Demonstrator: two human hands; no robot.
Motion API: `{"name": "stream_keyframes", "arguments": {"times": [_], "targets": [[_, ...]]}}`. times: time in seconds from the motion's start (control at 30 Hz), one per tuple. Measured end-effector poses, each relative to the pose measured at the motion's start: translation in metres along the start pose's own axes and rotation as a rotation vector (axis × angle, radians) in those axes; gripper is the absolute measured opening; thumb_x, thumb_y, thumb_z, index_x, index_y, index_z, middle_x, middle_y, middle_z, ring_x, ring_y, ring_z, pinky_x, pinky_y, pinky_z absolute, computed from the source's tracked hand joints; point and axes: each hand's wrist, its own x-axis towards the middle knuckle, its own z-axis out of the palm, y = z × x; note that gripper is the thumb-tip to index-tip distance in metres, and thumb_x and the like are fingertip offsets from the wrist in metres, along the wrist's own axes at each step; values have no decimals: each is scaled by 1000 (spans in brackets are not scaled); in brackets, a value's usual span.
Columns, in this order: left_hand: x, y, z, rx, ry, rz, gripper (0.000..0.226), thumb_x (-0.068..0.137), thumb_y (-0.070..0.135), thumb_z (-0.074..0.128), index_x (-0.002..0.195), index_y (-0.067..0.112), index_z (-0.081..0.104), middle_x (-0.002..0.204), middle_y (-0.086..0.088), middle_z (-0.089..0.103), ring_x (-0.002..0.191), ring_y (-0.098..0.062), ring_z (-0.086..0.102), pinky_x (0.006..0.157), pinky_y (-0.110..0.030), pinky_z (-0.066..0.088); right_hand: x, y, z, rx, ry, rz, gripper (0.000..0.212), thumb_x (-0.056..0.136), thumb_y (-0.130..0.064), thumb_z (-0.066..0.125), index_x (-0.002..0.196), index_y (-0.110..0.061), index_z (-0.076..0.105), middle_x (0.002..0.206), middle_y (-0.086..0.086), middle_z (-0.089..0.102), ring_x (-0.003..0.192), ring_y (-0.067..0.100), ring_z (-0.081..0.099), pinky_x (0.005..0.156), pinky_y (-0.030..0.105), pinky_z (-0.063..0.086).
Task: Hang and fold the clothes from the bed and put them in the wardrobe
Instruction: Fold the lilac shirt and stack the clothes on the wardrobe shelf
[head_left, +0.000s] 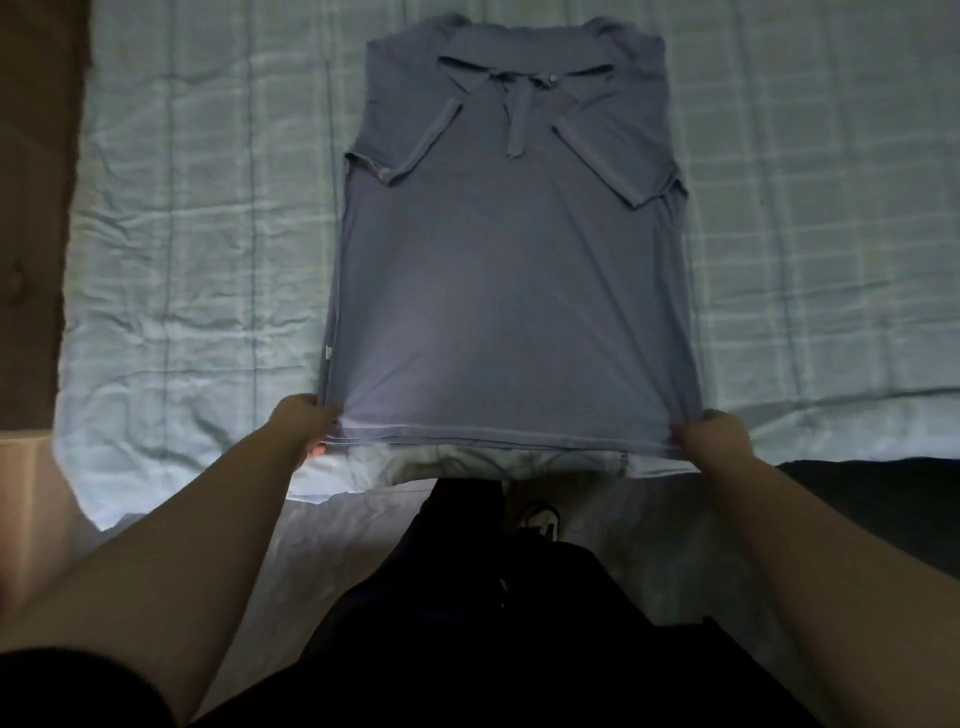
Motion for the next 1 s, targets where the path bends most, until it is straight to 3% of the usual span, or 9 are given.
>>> {"name": "stream_keyframes", "arguments": {"times": [0.07, 0.13, 0.27, 0.4, 0.5, 0.67, 0.77, 0.87, 1.0], "targets": [[-16, -3, -15, -107, -57, 13, 30, 96, 23, 61, 116, 2, 60, 111, -18, 63, 94, -28, 61, 80, -40, 53, -16, 3, -14, 68, 8, -37, 29, 89, -19, 63, 109, 2, 63, 97, 21, 65, 91, 41, 64, 83, 47, 54], [-37, 0, -28, -214, -118, 38, 28, 97, 23, 60, 118, 5, 59, 115, -14, 62, 99, -29, 62, 85, -42, 54, -33, 6, -32, 187, -23, -83, 24, 95, -20, 59, 108, 1, 59, 92, 18, 62, 82, 35, 63, 75, 42, 56], [-78, 10, -52, -332, -126, 87, 18, 96, 13, 60, 111, 3, 61, 110, -16, 63, 90, -29, 65, 71, -35, 61, -67, 10, -70, 480, -82, -85, 11, 97, -14, 57, 95, -3, 60, 98, 22, 61, 84, 31, 62, 83, 49, 58], [-117, 13, -75, -348, -164, 129, 19, 97, 10, 59, 111, -2, 61, 106, -19, 64, 89, -26, 65, 73, -35, 60, -98, 19, -104, 679, -65, -59, 12, 98, -11, 54, 93, -3, 61, 85, 19, 61, 70, 25, 59, 58, 30, 54], [-144, 4, -88, -387, -228, 148, 16, 97, 8, 58, 107, -4, 61, 101, -15, 63, 89, -24, 63, 80, -34, 58, -117, 28, -116, 794, -101, 12, 9, 98, -7, 53, 93, -4, 60, 89, 19, 60, 74, 27, 59, 61, 34, 50], [-166, -30, -104, -502, -342, 67, 10, 97, 4, 55, 95, -4, 59, 70, -9, 42, 70, -15, 44, 61, -26, 60, -141, 44, -123, 912, -133, 186, 12, 96, 0, 47, 99, -2, 58, 89, 18, 55, 74, 31, 56, 57, 39, 45], [-170, -40, -105, -574, -357, 47, 10, 96, 3, 54, 101, -6, 58, 82, -12, 47, 77, -18, 47, 65, -29, 60, -148, 39, -129, 903, -99, 170, 9, 97, -2, 46, 103, -4, 52, 88, 12, 54, 74, 26, 56, 55, 36, 50], [-171, -26, -106, -645, -372, 83, 19, 96, 2, 53, 113, -7, 57, 98, -17, 56, 88, -20, 54, 83, -33, 59, -153, 12, -142, 928, -120, 173, 10, 99, 0, 42, 96, 0, 52, 87, 14, 54, 73, 27, 55, 38, 25, 51], [-159, 27, -118, -766, -358, 141, 28, 97, -2, 51, 119, 15, 57, 110, -14, 63, 101, -25, 62, 75, -30, 60, -137, -39, -149, 1042, -90, 99, 34, 98, 2, 40, 132, 3, 49, 117, 20, 60, 77, 23, 60, 44, 21, 53]]}}
